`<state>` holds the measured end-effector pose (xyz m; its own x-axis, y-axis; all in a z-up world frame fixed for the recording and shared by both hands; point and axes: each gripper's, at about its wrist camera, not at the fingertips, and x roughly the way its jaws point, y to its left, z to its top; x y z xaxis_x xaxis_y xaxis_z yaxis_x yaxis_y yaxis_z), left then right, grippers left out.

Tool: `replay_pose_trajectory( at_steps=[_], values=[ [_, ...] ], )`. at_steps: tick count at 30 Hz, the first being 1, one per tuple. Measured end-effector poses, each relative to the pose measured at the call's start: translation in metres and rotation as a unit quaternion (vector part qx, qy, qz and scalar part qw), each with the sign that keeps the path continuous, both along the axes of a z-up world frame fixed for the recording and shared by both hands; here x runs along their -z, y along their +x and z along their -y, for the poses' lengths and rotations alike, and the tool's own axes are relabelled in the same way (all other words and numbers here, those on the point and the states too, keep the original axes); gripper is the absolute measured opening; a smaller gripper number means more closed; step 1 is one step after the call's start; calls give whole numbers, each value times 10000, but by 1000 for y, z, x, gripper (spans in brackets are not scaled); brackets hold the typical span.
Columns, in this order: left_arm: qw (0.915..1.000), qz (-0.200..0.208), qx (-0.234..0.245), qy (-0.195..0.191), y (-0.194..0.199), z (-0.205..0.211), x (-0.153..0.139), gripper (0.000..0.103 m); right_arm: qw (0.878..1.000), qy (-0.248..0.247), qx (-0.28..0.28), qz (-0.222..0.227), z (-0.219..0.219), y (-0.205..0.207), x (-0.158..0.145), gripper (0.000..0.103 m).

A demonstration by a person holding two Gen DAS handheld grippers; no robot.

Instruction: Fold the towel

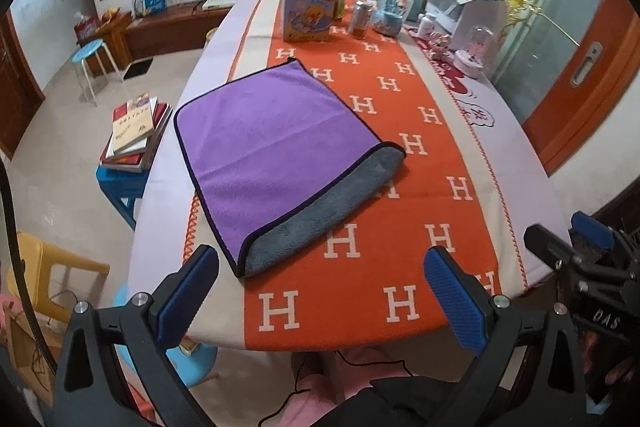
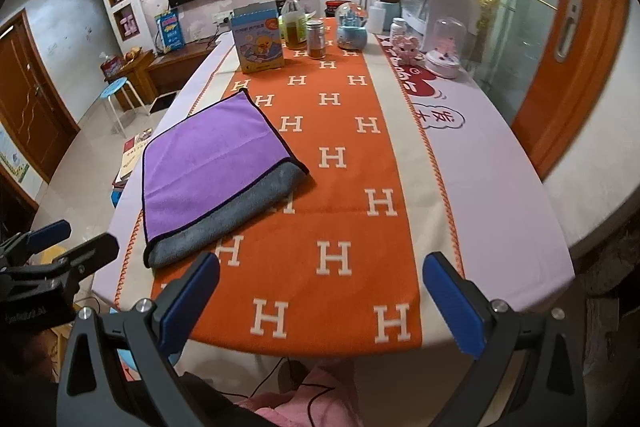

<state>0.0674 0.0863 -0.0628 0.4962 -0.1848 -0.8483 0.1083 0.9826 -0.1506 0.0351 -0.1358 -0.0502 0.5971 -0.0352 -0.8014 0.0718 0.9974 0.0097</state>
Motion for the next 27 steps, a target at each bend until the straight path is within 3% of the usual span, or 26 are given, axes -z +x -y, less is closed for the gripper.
replay_pose_trajectory(
  at_steps=[13,27],
  values=[
    [9928,-649,-977,-221,52,-31,47,102,9935,-35,-1052,-435,-2,101,31,101],
    [9716,-1577,-1671,-569,90,-51,122,102,9658,-301,-2381,-979,-21,188,87,95]
  ],
)
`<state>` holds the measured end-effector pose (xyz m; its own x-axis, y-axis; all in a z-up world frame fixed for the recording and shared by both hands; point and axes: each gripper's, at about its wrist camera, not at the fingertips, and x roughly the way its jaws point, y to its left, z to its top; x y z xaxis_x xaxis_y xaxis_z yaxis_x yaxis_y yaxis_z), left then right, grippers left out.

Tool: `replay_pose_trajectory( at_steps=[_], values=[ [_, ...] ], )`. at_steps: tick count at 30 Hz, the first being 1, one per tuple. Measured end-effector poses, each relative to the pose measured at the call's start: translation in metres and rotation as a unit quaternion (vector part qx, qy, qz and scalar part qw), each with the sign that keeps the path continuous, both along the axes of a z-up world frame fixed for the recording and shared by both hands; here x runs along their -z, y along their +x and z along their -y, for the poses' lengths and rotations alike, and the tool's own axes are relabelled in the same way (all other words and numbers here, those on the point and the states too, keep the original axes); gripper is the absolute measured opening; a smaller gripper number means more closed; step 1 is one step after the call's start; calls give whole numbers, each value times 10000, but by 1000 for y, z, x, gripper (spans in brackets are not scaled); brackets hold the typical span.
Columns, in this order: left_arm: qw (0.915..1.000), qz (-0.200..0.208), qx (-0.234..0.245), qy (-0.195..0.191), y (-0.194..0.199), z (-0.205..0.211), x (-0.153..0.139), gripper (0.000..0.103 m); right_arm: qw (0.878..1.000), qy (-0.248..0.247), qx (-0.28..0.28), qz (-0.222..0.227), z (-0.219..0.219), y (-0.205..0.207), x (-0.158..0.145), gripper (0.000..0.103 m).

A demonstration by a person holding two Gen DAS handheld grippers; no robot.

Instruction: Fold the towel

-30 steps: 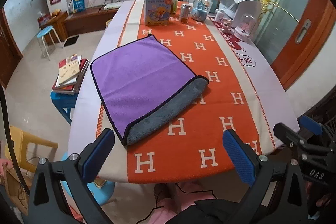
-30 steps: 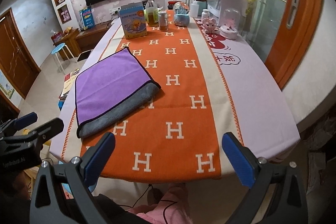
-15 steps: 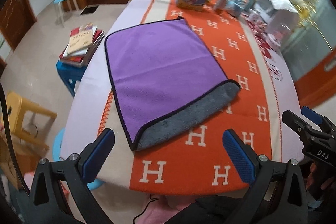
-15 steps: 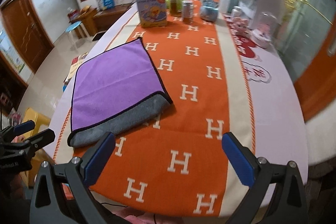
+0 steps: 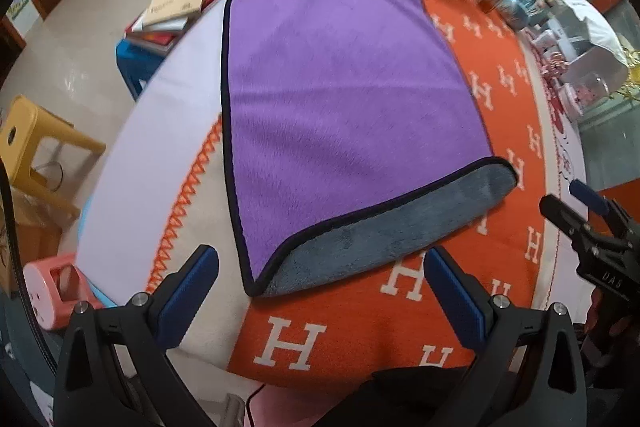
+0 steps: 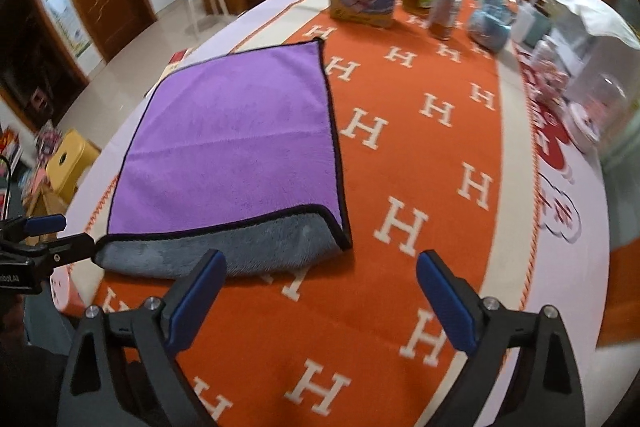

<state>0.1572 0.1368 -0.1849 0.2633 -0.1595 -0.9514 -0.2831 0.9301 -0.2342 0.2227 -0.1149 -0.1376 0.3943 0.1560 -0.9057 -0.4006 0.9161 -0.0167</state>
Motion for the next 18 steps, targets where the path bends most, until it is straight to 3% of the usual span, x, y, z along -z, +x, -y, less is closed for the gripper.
replay_pose_trajectory(
  at_steps=[10,18],
  values=[
    [9971,-536,-526,-121,4,-7,47,98,9975,-73,-405,-568,-8,32,43,84],
    [9960,-628,-614,-184,3,-1,54,92,9950,8,-618,-789,-11,43,60,55]
  ],
)
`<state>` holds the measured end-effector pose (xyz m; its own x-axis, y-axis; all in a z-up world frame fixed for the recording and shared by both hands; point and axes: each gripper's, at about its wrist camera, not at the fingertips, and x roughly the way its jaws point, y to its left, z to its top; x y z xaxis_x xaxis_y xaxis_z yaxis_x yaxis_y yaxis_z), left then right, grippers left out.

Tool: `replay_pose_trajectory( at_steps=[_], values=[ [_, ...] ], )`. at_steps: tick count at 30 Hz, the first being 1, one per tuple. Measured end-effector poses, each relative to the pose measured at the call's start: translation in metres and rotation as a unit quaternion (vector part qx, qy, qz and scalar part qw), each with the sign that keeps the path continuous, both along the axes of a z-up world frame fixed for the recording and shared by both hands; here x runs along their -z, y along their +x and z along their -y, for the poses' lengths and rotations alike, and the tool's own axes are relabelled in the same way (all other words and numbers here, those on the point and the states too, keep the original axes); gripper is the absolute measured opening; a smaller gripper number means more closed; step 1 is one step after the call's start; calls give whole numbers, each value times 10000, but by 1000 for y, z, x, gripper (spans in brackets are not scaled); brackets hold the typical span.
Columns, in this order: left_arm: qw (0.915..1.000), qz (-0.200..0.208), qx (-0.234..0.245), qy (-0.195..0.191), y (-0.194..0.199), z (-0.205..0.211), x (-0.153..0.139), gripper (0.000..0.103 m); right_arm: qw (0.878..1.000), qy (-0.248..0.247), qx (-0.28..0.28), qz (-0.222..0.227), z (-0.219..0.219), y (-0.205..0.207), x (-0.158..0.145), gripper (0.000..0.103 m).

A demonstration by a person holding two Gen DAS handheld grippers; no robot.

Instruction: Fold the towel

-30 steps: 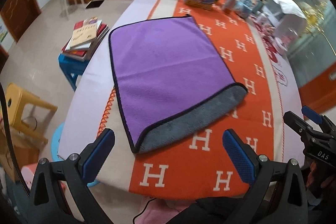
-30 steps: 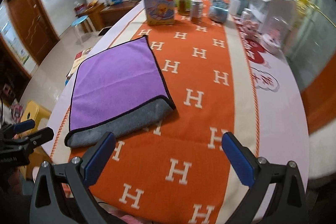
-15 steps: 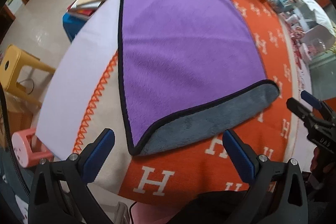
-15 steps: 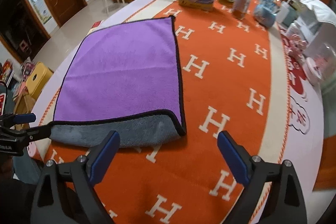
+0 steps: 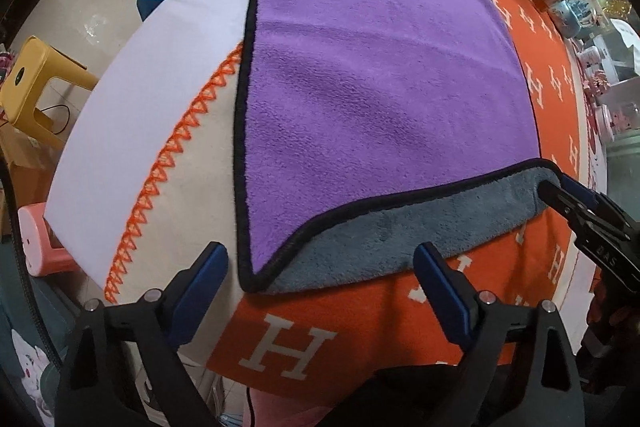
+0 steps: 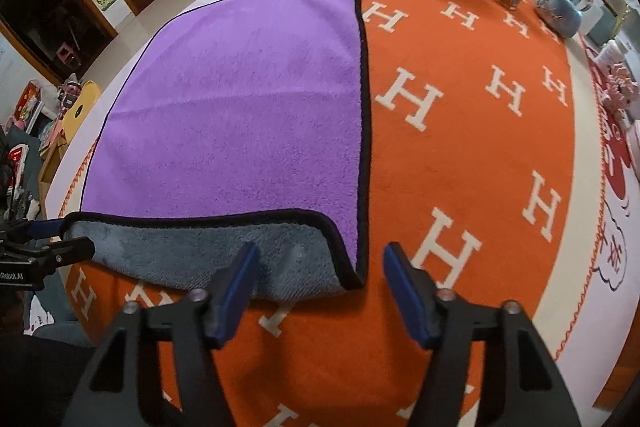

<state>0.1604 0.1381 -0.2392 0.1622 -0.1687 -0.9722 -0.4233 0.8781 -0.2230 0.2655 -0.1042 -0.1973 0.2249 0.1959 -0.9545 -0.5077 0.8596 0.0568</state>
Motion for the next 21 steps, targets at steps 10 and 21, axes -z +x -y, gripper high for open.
replay_pose_trajectory(
  at_steps=[10,21],
  values=[
    [9996,-94,-88,238,-3,3,-4,63,10000,47,45,23,4,1,0,26],
    [9992,-46,-185,338,-11,-6,-12,32,9999,19,24,101,6,-3,-4,15]
  ],
)
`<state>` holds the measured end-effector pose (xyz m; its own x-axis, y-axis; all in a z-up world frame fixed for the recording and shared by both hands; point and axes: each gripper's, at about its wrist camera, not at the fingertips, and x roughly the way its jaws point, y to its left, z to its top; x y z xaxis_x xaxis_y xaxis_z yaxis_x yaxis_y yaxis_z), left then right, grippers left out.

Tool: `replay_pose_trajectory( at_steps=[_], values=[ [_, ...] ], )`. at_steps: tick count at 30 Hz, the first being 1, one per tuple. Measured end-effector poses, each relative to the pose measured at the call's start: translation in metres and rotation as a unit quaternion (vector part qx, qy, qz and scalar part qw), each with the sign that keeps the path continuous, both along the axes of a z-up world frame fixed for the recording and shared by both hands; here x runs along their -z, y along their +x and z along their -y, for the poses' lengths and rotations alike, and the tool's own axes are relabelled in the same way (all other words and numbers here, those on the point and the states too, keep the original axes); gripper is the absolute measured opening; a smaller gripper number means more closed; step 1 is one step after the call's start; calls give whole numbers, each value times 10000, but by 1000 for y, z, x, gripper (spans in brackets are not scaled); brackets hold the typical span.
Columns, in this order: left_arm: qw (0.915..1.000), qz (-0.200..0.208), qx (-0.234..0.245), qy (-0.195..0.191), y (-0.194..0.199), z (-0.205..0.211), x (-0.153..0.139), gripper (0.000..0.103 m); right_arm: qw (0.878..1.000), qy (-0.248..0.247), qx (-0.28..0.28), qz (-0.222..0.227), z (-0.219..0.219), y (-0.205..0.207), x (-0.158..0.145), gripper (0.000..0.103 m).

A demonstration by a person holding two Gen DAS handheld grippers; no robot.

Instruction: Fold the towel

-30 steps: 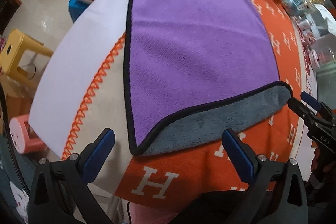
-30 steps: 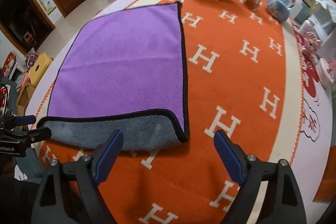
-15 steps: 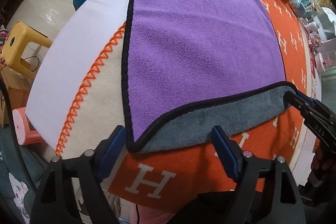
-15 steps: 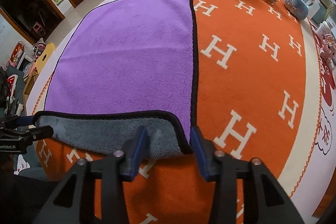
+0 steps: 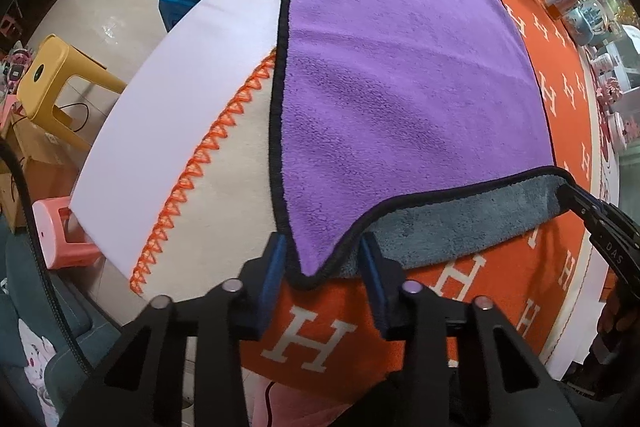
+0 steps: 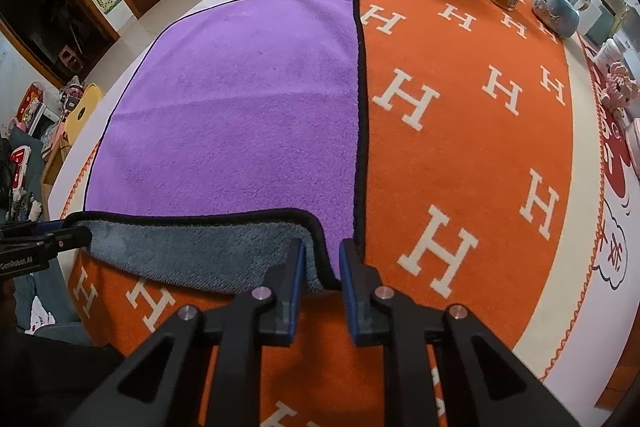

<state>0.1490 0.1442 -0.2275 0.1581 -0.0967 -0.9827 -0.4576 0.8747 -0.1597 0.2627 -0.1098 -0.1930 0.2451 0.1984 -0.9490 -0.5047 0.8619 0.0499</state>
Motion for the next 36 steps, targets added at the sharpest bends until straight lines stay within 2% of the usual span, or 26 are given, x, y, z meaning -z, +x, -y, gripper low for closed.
replay_pose_trajectory(
  at_steps=[2,5,9,19,27,36],
  values=[
    [10000,19,14,39,-6,-6,-2,22,10000,-5,-4,2,0,0,0,14],
    [10000,48,31,37,-8,-7,-4,15,10000,-1,-6,18,1,0,0,10],
    [9999,94,34,23,-8,-9,-6,12,10000,23,-27,31,1,-1,-2,7],
    [9998,206,49,-43,-2,-12,-19,6,9997,152,30,173,2,0,-10,6],
    [9984,478,275,111,17,-19,-47,6,9984,355,210,386,1,7,-25,6],
    [9931,921,515,516,52,-37,-89,6,9942,668,342,770,-9,29,-55,6]
  ],
)
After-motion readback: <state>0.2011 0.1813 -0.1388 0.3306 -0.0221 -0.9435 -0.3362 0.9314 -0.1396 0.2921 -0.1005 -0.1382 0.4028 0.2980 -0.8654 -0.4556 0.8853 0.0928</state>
